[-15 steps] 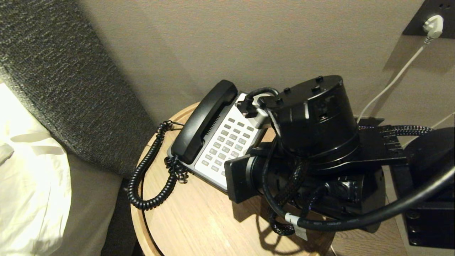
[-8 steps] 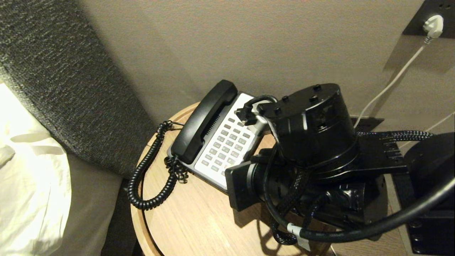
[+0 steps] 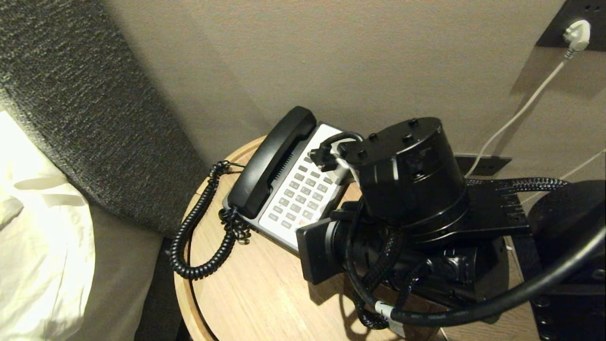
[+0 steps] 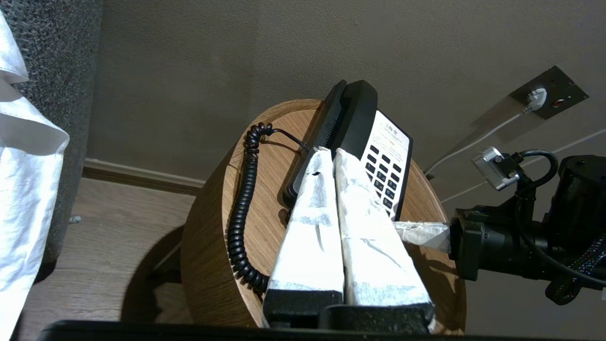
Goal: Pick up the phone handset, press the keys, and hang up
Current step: End the call using the dial pad
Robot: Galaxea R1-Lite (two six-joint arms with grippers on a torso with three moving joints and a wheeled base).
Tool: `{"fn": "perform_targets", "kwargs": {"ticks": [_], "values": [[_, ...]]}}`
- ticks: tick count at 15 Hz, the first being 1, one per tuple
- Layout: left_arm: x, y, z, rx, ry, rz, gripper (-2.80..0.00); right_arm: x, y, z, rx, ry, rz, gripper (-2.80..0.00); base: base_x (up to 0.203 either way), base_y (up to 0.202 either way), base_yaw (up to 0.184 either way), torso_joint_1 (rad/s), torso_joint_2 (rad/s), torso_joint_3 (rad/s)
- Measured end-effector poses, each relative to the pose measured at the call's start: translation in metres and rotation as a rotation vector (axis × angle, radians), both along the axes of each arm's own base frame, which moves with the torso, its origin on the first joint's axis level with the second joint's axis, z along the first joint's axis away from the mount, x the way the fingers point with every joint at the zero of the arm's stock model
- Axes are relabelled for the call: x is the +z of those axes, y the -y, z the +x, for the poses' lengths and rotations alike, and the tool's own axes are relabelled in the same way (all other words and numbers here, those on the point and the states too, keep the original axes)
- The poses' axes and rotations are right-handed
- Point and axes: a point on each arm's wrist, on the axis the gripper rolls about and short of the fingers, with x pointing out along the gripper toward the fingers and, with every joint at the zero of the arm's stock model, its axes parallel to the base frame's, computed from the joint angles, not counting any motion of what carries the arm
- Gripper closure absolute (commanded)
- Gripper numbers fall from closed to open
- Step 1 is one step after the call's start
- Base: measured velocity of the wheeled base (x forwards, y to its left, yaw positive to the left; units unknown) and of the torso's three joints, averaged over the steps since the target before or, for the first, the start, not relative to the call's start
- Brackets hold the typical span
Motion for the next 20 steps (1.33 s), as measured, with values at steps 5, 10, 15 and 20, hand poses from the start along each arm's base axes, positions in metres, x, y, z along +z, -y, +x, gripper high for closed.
{"fn": "perform_targets", "kwargs": {"ticks": [5,10,15,20], "values": [[0.000,0.000,0.000,0.001,0.000,0.000,0.00,-0.002,-0.001,0.001,-0.001,-0.001,-0.005,0.00,0.000,0.000,0.000,0.000,0.00,0.000],[-0.001,0.000,-0.001,0.002,0.001,-0.001,0.00,-0.005,-0.004,0.002,-0.002,-0.001,-0.011,0.00,0.000,0.000,0.000,0.000,0.00,0.000],[-0.004,-0.001,-0.002,0.002,-0.009,0.003,0.00,-0.006,-0.003,0.002,-0.003,-0.003,-0.015,0.00,0.000,0.000,0.000,0.000,0.00,0.000],[-0.006,-0.002,-0.004,0.002,-0.011,0.004,0.00,-0.011,0.001,0.000,-0.004,-0.007,-0.038,0.00,0.000,0.000,0.000,0.000,0.00,0.000]]}}
